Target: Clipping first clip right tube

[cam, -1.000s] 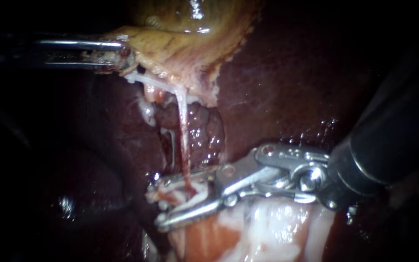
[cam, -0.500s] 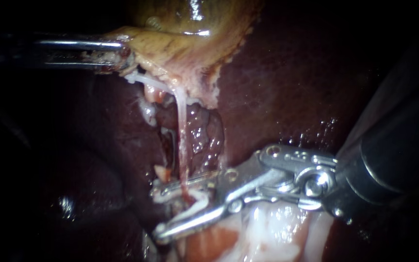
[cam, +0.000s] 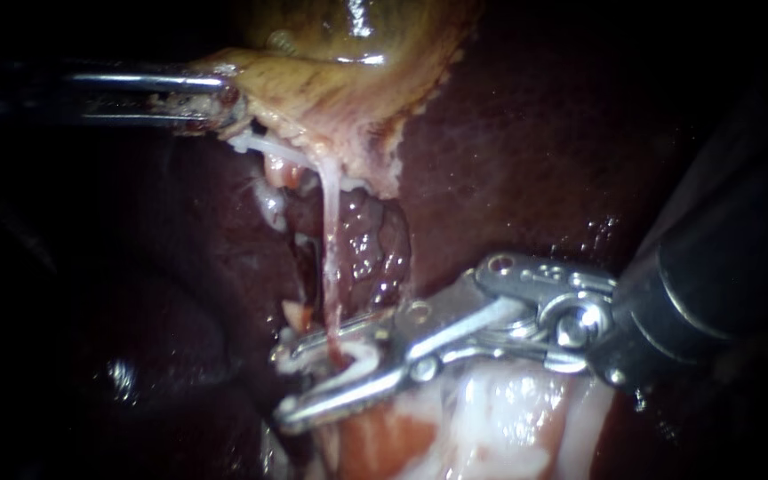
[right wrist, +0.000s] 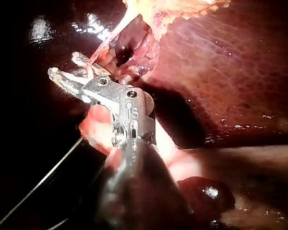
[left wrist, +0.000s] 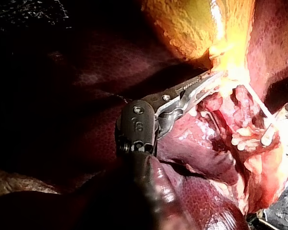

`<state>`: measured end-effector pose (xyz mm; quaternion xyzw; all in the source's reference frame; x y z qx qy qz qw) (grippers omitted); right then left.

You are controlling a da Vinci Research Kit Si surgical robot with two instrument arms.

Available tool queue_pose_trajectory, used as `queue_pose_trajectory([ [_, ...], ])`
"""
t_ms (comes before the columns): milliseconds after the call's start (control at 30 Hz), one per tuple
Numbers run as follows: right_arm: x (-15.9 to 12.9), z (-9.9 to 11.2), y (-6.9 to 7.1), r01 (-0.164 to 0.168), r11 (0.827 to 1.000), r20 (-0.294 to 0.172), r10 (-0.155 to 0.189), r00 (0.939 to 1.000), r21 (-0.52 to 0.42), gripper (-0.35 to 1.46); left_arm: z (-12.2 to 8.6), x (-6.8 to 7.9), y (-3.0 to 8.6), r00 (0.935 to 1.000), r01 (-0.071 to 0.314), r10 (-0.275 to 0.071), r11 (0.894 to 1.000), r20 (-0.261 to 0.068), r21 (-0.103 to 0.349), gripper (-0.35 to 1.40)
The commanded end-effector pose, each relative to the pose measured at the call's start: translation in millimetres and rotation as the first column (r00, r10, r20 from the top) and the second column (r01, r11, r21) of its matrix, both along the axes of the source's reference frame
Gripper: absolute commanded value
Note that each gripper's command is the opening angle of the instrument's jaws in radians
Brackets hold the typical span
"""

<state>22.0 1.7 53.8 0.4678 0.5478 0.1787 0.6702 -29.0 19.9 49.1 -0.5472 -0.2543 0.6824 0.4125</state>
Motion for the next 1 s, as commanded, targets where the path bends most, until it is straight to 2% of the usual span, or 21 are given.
queue_pose_trajectory([
  [33, -0.1, 0.1, 0.0, 0.001, 1.000, 0.000, -0.001, 1.0000, 0.000, 0.18, 0.0, 0.0, 0.0, 1.0000, 0.000, 0.000, 1.000, 0.000, 0.000, -0.35],
  [267, -0.2, 0.0, 0.1, 0.001, 1.000, 0.005, -0.001, 1.0000, 0.011, -0.03, 0.0, 0.0, 0.0, 1.0000, 0.000, 0.000, 1.000, 0.000, 0.000, -0.35],
  [333, -0.3, -0.1, 0.2, 0.002, 1.000, 0.010, -0.002, 1.0000, 0.022, -0.16, 0.0, 0.0, 0.0, 1.0000, 0.000, 0.000, 1.000, 0.000, 0.000, -0.35],
  [367, -0.4, -0.2, 0.2, 0.005, 0.999, 0.022, -0.005, 0.9997, 0.037, -0.33, 0.0, 0.0, 0.0, 1.0000, 0.000, 0.000, 1.000, 0.000, 0.000, -0.35],
  [400, -0.4, -0.2, 0.3, 0.007, 0.999, 0.029, -0.008, 0.9996, 0.047, -0.35, 0.0, 0.0, 0.0, 1.0000, 0.000, 0.000, 1.000, 0.000, 0.000, -0.35],
  [567, -0.7, -0.4, 0.6, 0.028, 0.999, 0.080, -0.031, 0.9963, 0.046, -0.35, 0.0, 0.0, 0.0, 1.0000, 0.000, 0.000, 1.000, 0.000, 0.000, -0.35],
  [1000, -1.0, 0.3, 1.1, 0.028, 0.999, 0.079, -0.032, 0.9963, 0.046, -0.35, 0.0, 0.0, 0.1, 1.0000, 0.000, 0.000, 1.000, 0.000, 0.000, -0.35],
])
